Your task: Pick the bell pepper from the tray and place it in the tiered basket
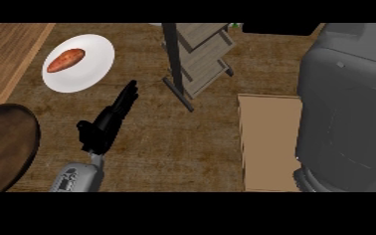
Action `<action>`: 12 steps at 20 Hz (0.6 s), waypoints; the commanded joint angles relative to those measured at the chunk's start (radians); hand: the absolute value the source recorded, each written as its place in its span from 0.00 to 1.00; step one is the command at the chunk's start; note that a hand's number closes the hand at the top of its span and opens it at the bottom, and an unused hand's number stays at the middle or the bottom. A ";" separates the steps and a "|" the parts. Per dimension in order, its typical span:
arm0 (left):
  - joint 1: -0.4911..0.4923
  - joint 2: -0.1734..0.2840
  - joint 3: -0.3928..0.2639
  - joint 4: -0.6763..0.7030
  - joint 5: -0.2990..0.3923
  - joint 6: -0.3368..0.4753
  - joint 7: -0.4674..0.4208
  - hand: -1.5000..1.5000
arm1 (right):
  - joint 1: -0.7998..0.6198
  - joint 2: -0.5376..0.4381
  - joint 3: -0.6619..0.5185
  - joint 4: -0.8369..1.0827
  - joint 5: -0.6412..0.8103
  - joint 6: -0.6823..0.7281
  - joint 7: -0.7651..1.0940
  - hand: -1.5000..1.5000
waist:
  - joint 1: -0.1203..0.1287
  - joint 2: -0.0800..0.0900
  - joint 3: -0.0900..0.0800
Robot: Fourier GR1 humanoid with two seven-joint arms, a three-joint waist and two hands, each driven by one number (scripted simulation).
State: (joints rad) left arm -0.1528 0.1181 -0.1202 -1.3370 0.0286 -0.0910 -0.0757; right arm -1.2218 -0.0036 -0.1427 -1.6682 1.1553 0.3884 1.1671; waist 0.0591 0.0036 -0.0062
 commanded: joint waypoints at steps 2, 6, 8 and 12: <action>-0.012 -0.001 -0.001 -0.001 0.002 -0.008 0.009 0.50 | -0.223 0.003 -0.108 0.306 -0.014 -0.027 0.153 1.00 | 0.005 0.005 0.002; -0.036 -0.009 -0.001 0.002 -0.014 0.012 0.007 0.50 | -0.296 0.003 -0.158 0.520 0.004 -0.147 0.109 1.00 | 0.013 0.012 0.002; -0.041 0.002 0.010 -0.001 0.002 -0.007 0.012 0.50 | -0.328 0.003 -0.190 0.611 0.007 -0.216 0.078 1.00 | 0.017 0.015 0.002; 0.003 0.013 0.001 -0.014 -0.004 -0.022 -0.019 0.50 | -0.385 0.003 -0.246 0.769 0.024 -0.314 0.022 1.00 | 0.017 0.016 0.003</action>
State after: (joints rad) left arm -0.1569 0.1227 -0.1158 -1.3332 0.0216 -0.0983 -0.0950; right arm -1.5376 -0.0063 -0.3494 -1.0575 1.1730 0.2222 1.0964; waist 0.0681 0.0163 -0.0038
